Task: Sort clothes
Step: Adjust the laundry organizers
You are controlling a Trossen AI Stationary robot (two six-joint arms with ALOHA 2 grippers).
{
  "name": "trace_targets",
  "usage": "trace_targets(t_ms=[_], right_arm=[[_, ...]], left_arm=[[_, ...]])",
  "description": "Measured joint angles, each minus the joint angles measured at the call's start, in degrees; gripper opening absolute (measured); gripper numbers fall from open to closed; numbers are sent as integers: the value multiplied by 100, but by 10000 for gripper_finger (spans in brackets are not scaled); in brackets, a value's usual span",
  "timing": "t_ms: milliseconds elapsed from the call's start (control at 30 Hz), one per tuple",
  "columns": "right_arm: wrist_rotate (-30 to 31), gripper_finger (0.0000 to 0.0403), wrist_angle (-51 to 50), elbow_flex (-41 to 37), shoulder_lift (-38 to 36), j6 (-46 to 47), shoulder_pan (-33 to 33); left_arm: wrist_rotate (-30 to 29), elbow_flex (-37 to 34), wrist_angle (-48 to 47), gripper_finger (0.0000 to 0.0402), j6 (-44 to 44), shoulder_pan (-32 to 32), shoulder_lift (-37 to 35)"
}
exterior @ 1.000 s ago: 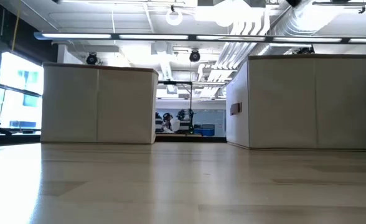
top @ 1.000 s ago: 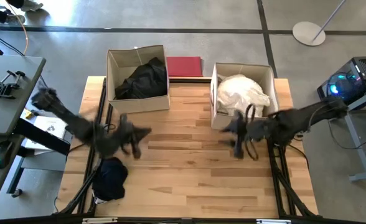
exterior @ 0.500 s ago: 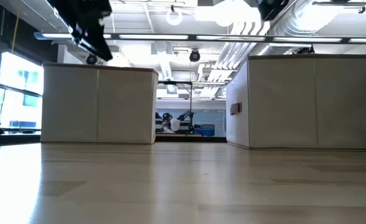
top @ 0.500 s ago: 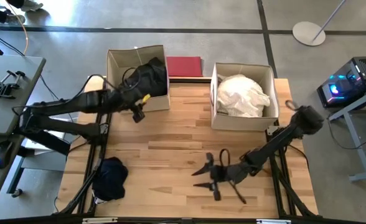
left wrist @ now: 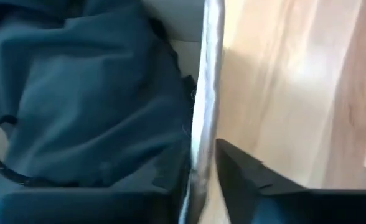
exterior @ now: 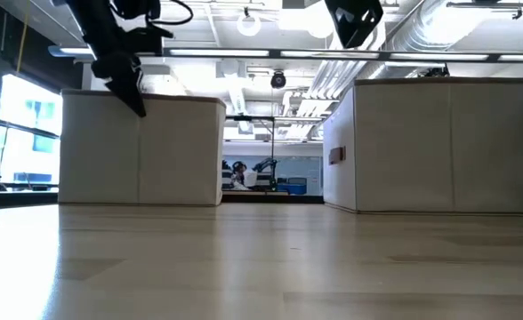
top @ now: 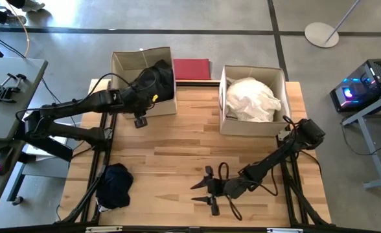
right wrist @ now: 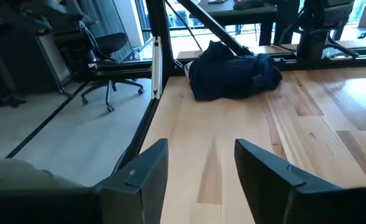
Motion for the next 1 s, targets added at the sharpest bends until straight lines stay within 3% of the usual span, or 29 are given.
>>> trace_targets(t_ms=[133,533,667,800,1000], right_arm=[[0,174,-4,0,-7,48,0],[7,173,-17,0,-11,39,-17],[20,173,-20,0,-11,-43,-38],[29,173,-20,0,-13,-85,-82],[31,173,-20,0,-18,-55,-96]], left_arm=[[82,0,-232,10,-182,-267,-100],[1086,0,-936,2,-1811,-1639,-719],[1154,0,-989,1,-2223,-1968,-752],[789,-31,-1092,1,-1847,-2003,-756],[-302,-48,-1254,1,-241,-1638,-750]])
